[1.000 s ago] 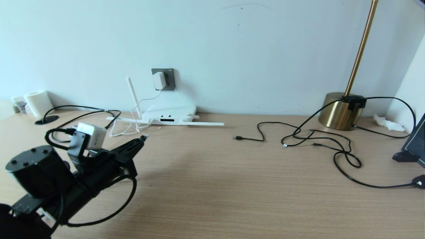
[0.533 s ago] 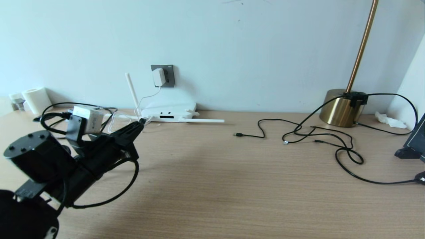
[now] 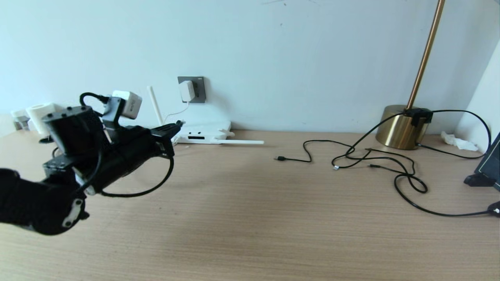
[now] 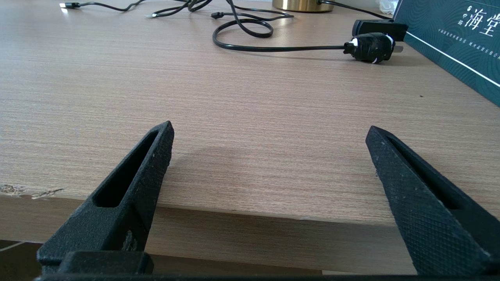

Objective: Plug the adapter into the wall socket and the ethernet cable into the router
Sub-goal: Align cable and router interface

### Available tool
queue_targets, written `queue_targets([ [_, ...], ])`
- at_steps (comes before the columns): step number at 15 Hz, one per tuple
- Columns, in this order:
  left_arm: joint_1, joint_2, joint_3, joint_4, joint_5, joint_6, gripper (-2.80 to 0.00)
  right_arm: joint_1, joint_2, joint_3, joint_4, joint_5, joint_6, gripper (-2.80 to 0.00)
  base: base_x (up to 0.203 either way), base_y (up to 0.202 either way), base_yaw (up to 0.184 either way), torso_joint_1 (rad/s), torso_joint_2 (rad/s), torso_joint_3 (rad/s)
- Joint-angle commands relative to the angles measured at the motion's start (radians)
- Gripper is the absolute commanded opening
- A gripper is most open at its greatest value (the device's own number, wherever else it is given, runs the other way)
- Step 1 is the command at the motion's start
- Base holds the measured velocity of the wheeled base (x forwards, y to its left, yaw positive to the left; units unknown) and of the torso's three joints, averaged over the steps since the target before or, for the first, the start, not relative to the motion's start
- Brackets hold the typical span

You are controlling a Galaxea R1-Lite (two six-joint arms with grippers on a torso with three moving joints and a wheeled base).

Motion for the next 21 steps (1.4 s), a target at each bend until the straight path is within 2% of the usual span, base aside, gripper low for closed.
queue_targets([
  [1, 0.009, 0.076, -0.118, 0.102, -0.003, -0.003, -2.8, 0.0, 0.0, 0.012, 0.001, 0.001, -0.002, 0.0, 0.0, 0.0, 0.0, 0.0, 0.0, 0.0],
  [3, 0.023, 0.164, -0.183, 0.142, -0.001, -0.008, -2.8, 0.0, 0.0, 0.012, 0.001, 0.002, -0.007, 0.0, 0.0, 0.0, 0.0, 0.0, 0.0, 0.0],
  [6, 0.03, 0.254, -0.249, 0.143, 0.019, -0.034, -2.8, 0.0, 0.0, 0.012, 0.001, 0.002, -0.008, 0.0, 0.0, 0.0, 0.0, 0.0, 0.0, 0.0],
  [21, 0.033, 0.362, -0.317, 0.127, 0.037, -0.035, -2.8, 0.0, 0.0, 0.012, 0.001, 0.003, -0.01, 0.0, 0.0, 0.0, 0.0, 0.0, 0.0, 0.0],
])
